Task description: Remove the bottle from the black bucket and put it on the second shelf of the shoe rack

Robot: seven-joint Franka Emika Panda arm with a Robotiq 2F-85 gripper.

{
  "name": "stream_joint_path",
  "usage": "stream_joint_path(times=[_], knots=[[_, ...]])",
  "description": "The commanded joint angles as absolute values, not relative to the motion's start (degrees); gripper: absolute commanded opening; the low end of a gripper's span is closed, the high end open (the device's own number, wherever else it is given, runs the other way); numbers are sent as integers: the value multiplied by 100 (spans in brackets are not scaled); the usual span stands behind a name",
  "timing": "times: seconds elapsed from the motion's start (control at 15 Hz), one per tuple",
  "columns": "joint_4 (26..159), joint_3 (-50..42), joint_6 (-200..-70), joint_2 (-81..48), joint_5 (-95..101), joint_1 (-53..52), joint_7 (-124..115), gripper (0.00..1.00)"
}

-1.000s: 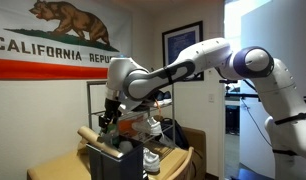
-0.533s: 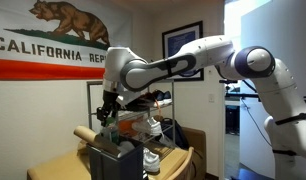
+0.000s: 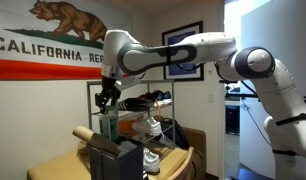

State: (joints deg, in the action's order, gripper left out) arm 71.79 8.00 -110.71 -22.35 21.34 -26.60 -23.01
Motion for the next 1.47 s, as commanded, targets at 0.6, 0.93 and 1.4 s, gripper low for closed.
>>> stream_joint_path(times=[0.6, 0.93, 1.4], knots=[[4772, 688, -9781, -3145, 2130, -3010, -2131, 42], [4325, 781, -9162, -3252, 2061, -3073, -2195, 42], [4289, 782, -8223, -3085, 2097, -3092, -2364, 42]])
